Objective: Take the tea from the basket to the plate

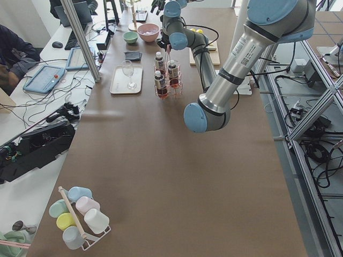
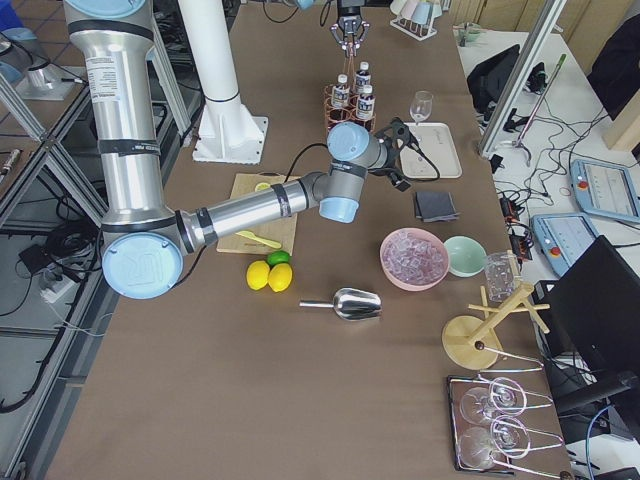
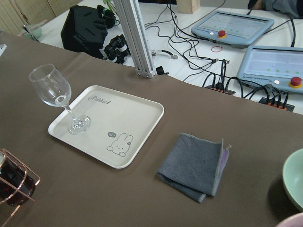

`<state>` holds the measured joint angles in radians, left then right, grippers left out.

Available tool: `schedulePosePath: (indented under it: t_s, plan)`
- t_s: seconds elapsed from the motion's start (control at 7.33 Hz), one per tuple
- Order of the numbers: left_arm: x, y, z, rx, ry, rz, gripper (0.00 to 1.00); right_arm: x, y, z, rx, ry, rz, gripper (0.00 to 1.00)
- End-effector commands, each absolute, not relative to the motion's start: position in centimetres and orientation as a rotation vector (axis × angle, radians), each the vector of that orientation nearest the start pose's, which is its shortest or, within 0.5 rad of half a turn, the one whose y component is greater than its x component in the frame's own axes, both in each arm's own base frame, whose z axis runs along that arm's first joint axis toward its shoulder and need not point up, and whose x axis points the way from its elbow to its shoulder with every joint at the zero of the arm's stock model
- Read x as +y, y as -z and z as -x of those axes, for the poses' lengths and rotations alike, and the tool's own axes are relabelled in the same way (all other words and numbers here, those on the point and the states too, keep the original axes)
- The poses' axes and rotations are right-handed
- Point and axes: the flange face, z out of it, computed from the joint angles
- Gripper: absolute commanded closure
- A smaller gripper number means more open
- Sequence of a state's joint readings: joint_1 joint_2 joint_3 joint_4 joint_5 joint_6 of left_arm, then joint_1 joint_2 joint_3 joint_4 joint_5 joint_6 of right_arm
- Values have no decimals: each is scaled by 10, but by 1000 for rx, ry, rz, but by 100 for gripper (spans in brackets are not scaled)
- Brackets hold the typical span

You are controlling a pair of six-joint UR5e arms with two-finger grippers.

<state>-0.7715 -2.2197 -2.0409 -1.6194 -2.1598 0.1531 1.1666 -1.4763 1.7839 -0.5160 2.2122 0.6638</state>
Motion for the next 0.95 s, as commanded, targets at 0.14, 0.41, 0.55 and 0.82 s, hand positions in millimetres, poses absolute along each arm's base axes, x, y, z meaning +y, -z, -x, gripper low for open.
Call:
schedulePosePath:
  t_s: [0.14, 0.41, 0.55, 0.82]
  plan:
    - [-437, -90, -360, 931, -1149, -935, 100, -496, -331, 206, -1274, 316, -995, 0]
    - [-427, -82, -381, 955, -1175, -921, 100, -485, -343, 237, -1320, 419, -1087, 0]
    - [-416, -76, -402, 990, -1164, -880, 100, -481, -352, 256, -1352, 448, -1138, 0]
    - [-409, -66, -413, 976, -1136, -895, 100, -472, -362, 291, -1355, 461, -1269, 0]
